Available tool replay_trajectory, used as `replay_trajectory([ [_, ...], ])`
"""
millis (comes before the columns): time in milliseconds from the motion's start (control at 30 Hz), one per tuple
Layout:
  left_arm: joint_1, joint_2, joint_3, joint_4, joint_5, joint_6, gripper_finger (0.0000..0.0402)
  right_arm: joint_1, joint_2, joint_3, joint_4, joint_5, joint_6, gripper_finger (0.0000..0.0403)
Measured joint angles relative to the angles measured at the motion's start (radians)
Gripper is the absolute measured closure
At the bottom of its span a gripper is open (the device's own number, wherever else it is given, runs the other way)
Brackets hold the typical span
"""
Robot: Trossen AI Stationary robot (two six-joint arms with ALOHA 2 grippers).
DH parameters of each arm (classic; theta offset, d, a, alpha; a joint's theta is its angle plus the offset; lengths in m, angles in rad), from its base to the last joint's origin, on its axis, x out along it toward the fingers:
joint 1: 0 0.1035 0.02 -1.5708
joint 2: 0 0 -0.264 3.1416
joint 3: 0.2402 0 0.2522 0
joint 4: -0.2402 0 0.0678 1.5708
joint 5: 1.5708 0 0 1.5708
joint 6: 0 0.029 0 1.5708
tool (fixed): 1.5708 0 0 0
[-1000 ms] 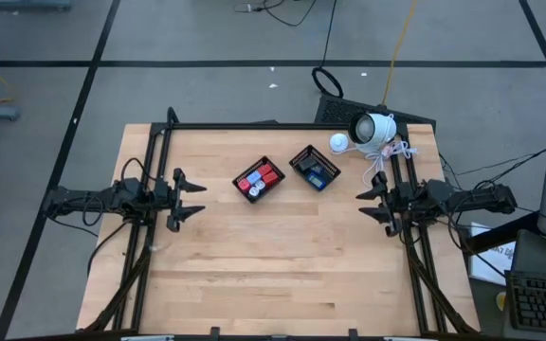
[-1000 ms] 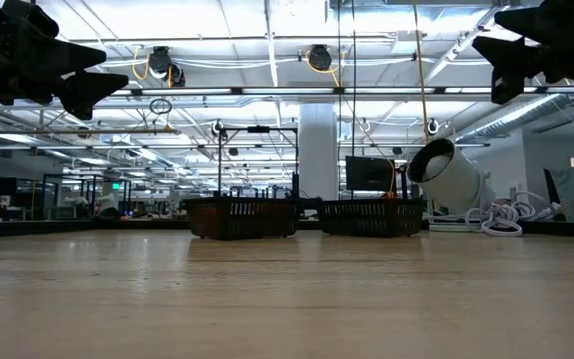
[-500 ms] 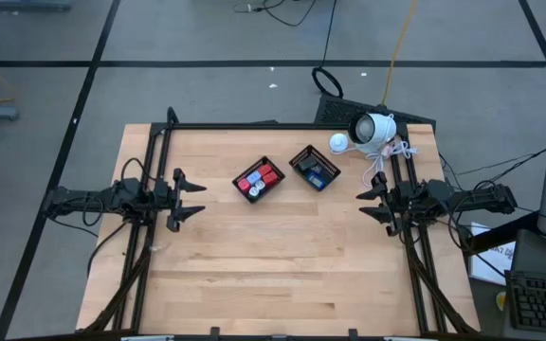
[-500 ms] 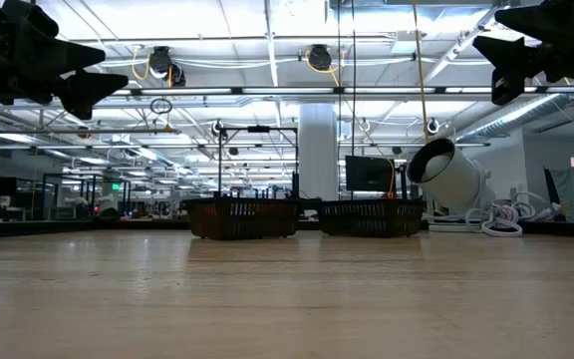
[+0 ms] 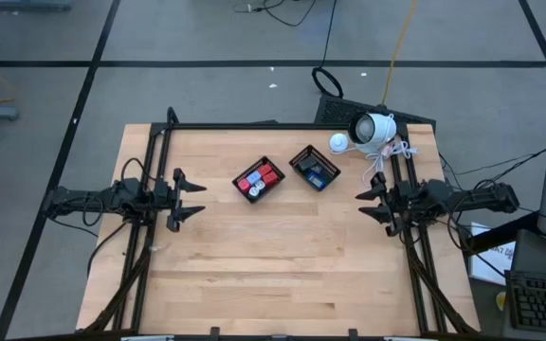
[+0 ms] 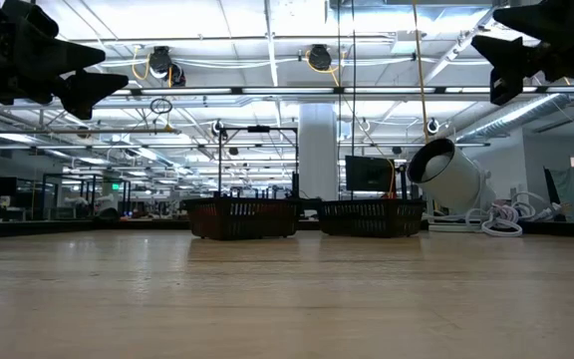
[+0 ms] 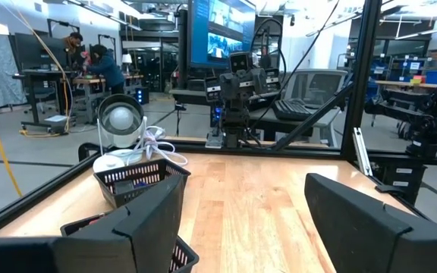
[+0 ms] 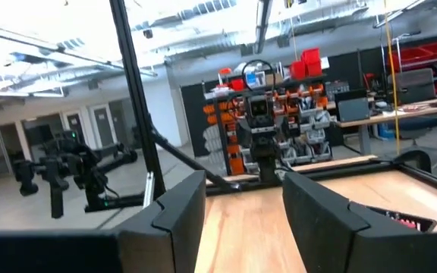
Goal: Pick & Place Office items
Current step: Return to Home Position
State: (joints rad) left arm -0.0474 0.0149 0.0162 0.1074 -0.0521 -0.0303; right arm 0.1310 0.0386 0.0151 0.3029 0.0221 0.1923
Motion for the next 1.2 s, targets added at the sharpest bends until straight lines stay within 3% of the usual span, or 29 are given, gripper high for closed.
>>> replay_trajectory([
  [300,0.000,0.000,0.000,0.000,0.000,0.000,0.0142,0.000,0.059,0.000,-0.001,-0.010,-0.022,0.0234],
  [500,0.000,0.000,0.000,0.000,0.000,0.000,0.0138,0.001,0.058,-0.001,0.048,-0.181,-0.060,0.0234],
  [600,0.000,0.000,0.000,0.000,0.000,0.000,0.0132,0.001,0.058,-0.001,0.066,-0.206,-0.063,0.0234],
  [933,0.000,0.000,0.000,0.000,0.000,0.000,0.0115,0.001,-0.023,-0.001,0.075,-0.209,-0.081,0.0234],
  [1200,0.000,0.000,0.000,0.000,0.000,0.000,0.0126,0.001,-0.035,-0.001,0.081,-0.208,-0.075,0.0234],
])
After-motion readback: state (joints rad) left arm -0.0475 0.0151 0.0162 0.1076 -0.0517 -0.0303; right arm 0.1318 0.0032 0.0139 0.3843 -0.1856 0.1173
